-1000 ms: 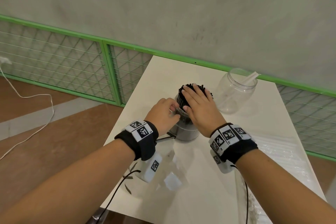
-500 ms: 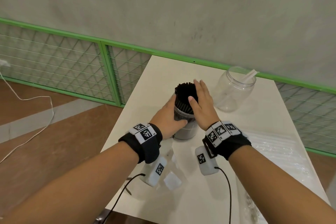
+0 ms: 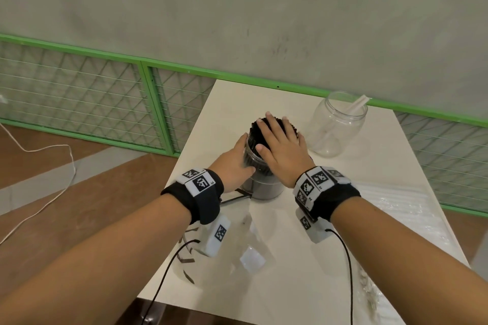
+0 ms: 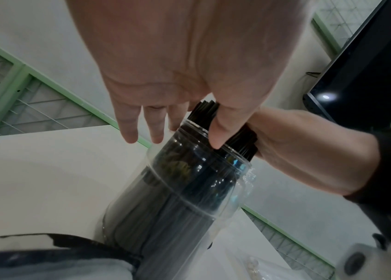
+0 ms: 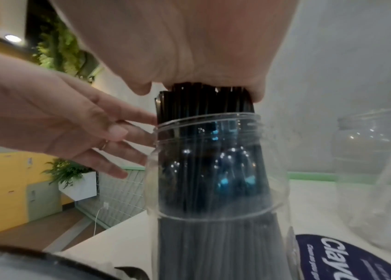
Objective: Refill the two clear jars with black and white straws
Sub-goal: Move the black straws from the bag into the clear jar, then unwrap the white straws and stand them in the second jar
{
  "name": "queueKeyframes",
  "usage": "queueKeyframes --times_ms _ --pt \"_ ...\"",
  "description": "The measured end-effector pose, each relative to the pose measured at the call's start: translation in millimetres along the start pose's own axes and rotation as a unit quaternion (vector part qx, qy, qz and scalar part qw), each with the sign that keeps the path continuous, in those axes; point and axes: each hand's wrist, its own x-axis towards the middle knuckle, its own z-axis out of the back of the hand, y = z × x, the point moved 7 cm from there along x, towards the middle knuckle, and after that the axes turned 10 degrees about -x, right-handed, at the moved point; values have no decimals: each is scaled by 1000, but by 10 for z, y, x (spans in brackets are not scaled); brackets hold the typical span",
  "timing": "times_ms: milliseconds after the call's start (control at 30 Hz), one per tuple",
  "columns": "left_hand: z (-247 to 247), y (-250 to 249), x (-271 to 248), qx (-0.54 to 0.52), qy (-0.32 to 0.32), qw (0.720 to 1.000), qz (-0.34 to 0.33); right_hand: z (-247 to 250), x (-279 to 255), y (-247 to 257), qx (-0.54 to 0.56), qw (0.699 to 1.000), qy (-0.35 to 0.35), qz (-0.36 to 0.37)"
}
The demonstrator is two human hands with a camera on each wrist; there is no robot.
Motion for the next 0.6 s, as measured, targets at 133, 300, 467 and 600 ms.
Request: queueKeyframes --times_ms 133,300,467,600 --pt "32 3 18 5 -1 1000 -7 -34 30 107 6 1000 24 5" --pt "69 25 25 16 5 1000 -3 -14 39 144 1 999 37 -28" --pt "194 82 -26 15 -2 1000 4 196 -50 -103 67 996 -25 -59" --pt "399 204 -227 -32 -44 998 -15 273 -79 -650 118 985 -70 -108"
